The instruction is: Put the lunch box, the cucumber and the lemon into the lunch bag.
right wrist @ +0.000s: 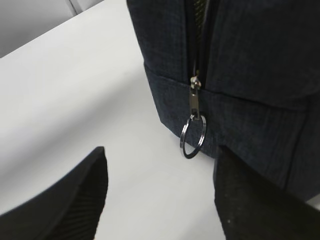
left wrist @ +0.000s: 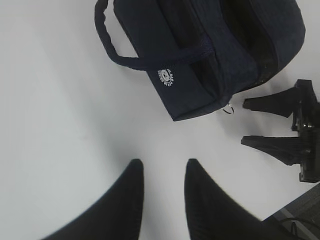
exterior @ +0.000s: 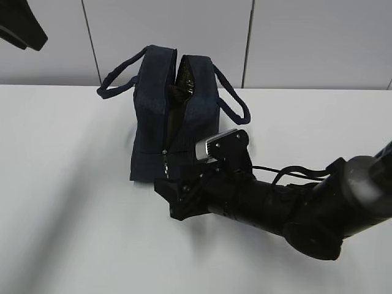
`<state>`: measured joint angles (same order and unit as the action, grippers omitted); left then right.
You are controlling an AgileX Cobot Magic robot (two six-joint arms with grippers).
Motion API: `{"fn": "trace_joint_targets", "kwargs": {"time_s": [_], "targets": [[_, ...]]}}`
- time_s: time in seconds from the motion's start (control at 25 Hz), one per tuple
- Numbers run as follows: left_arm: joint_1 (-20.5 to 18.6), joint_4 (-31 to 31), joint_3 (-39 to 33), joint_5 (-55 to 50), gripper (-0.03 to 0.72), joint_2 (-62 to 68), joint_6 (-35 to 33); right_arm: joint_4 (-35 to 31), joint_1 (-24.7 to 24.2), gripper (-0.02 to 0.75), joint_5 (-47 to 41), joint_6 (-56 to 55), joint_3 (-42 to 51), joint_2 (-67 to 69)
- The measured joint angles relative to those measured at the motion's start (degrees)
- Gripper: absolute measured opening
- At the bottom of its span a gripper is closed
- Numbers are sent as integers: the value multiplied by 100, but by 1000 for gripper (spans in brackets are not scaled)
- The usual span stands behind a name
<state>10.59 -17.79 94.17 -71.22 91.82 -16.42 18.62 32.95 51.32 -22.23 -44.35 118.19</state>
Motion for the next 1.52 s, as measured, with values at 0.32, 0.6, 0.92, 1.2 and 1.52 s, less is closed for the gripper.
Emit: {"fn": "trace_joint_targets", "kwargs": {"time_s": [0.32,0.6,0.92,1.2,1.52], "targets": [[0,0,0,0,186,0,0,23,0,494,32,-185,-355,344],[0,0,0,0,186,0,0,23,0,494,134,-252,-626,653],[0,0,0,0,186,0,0,23,0,494,242,-252,-634,741],[0,0,0,0,186,0,0,-38,0,494,488,-257,-634,753],[0,0,0,0,185,0,0,-353,0,494,667,-271,-634,806]]}}
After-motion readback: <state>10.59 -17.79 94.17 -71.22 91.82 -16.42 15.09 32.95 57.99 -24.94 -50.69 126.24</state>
